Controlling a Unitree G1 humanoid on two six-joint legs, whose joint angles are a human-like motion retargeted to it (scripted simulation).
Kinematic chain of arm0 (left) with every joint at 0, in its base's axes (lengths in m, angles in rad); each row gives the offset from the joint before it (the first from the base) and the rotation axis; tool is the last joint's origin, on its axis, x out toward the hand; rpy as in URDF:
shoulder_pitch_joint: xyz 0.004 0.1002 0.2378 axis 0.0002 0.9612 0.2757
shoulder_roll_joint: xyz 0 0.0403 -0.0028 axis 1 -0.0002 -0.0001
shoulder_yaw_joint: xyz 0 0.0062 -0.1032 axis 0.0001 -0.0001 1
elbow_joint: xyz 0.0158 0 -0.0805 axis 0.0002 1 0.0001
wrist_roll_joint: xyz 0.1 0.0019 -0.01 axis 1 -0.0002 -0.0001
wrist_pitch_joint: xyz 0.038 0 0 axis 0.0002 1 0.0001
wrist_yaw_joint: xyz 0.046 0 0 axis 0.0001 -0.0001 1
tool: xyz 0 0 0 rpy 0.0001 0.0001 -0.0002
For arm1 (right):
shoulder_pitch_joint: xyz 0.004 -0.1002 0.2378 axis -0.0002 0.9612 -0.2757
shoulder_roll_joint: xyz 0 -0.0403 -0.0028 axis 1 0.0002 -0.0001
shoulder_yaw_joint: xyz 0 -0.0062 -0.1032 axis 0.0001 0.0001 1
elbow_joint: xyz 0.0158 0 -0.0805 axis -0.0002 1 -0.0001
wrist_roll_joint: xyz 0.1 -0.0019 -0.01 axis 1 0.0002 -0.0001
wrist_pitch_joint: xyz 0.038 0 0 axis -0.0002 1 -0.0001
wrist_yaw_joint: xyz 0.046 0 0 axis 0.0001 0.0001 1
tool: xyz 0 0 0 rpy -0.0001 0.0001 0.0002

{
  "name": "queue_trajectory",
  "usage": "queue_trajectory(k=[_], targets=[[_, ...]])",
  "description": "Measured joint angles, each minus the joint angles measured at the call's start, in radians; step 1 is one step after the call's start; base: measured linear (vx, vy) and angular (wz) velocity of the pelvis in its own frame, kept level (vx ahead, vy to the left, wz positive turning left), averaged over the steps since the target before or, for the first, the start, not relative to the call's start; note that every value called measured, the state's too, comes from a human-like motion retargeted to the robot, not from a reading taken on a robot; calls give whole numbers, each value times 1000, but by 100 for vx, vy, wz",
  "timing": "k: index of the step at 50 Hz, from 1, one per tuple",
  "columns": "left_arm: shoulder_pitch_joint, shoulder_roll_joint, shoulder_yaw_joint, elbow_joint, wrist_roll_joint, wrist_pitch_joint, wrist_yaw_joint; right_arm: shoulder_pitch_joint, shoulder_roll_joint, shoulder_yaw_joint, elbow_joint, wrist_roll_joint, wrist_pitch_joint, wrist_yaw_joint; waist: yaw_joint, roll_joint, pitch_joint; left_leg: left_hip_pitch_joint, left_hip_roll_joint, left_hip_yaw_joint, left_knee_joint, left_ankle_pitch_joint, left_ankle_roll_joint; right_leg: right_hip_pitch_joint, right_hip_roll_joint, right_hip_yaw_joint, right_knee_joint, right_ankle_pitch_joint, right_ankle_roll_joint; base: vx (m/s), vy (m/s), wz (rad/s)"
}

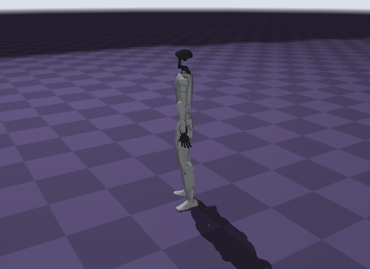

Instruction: In place motions

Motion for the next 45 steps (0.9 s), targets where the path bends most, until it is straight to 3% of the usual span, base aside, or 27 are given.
queue_trajectory(k=[10, 22, 45], targets=[[16, 12, 24, -14, -25, 9, -34, 4, -1, 41, -35, -90, -27, 9, 28, -10, -20, 23, -25, 33, -32, 20, 16, 16, 1, -1, -22, 18, 5, 9, 6, -15], [-10, 36, 13, -33, -22, 2, -23, -4, -3, 34, -21, -35, -44, 13, 60, -16, -26, 19, -45, 23, -34, 35, 36, 36, -6, -26, -22, 11, 20, 9, 5, 6], [-49, 45, 8, -14, -17, 3, -28, 32, -20, 40, 18, -80, -41, -7, 264, -58, -18, -100, -160, -348, 6, 133, 52, 184, -58, -340, -10, -95, 95, 15, 18, 88]])
